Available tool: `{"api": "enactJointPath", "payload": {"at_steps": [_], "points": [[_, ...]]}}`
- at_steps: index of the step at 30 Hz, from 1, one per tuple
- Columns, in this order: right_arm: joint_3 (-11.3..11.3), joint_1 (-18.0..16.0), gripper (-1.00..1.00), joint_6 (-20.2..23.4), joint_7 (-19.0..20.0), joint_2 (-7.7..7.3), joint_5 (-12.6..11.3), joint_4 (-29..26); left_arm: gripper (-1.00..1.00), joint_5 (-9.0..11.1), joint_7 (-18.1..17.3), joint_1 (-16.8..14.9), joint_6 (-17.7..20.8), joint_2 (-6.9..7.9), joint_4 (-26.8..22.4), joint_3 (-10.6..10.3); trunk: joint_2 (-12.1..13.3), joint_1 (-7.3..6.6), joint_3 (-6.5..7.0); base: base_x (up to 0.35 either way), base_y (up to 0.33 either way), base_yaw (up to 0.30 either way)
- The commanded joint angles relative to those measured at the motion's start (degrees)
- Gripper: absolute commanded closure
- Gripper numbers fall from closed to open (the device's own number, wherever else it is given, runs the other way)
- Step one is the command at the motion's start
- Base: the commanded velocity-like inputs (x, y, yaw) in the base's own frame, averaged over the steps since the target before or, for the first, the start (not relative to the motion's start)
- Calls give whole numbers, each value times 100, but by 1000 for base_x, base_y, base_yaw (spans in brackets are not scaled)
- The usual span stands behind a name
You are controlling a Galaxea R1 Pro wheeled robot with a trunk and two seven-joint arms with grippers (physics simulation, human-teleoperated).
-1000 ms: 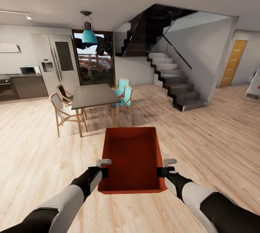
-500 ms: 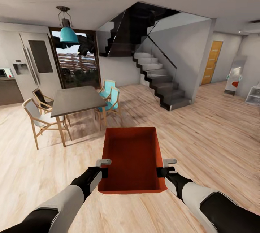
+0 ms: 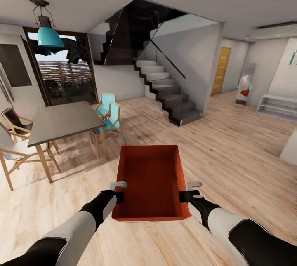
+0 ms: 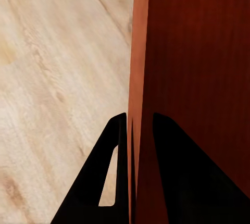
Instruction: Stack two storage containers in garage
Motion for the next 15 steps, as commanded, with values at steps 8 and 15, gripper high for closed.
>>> {"api": "enactJointPath", "payload": {"at_steps": [8, 15], "points": [[3, -7, 100, -30, -53, -32, -84, 18, 100, -142, 91, 0, 52, 5, -23, 35, -13, 7, -13, 322, 71, -250], [3, -6, 100, -30, -53, -32, -84, 17, 100, -142, 92, -3, 52, 5, -24, 35, -13, 7, -13, 322, 71, -250]]}}
